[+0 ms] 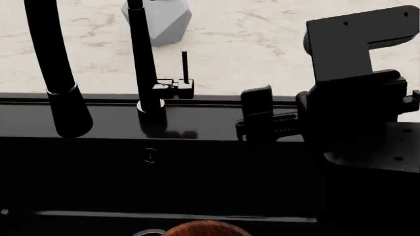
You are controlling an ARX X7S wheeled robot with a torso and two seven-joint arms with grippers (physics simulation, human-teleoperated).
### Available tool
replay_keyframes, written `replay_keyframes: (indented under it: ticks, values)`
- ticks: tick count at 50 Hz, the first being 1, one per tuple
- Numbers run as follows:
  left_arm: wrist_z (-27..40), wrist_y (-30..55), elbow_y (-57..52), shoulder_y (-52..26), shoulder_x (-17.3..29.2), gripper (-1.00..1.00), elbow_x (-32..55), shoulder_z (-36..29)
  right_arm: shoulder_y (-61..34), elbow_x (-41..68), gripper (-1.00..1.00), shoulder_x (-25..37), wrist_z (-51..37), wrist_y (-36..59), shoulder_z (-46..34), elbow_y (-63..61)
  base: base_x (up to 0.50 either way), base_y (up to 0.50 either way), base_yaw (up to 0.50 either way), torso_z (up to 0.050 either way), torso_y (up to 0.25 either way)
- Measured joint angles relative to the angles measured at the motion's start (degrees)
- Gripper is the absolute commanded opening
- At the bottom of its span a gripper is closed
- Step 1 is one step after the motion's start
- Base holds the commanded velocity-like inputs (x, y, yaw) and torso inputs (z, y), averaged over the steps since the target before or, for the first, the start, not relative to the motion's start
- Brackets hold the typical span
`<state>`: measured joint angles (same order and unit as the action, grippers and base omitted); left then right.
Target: Move the fresh-baked cupcake off the tray onto the counter, and place the bowl used for mixing into the sink.
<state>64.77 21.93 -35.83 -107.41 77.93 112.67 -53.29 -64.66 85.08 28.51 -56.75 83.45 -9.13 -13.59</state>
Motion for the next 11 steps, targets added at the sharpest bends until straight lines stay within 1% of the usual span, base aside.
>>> replay_keyframes:
  ticks: [6, 8, 11]
  values:
    - [0.7, 1.2, -0.33, -0.89, 0.46, 1.0, 0.47, 0.62, 5.63, 14.28, 1.0, 5.56, -11.57, -3.67, 9.95, -9.7, 0.0, 0.0, 0.0, 0.0, 0.0]
    - [0.91, 1.59, -0.37, -1.12, 0.52, 1.0, 0.59, 0.76, 7.43, 18.26, 1.0, 7.27, -14.55, -5.08, 12.81, -12.75, 0.0, 0.0, 0.0, 0.0, 0.0]
    - [1.18, 2.11, -0.45, -1.44, 0.51, 1.0, 0.76, 0.98, 8.95, 21.4, 1.0, 8.58, -17.05, -6.04, 16.02, -15.84, 0.0, 0.0, 0.0, 0.0, 0.0]
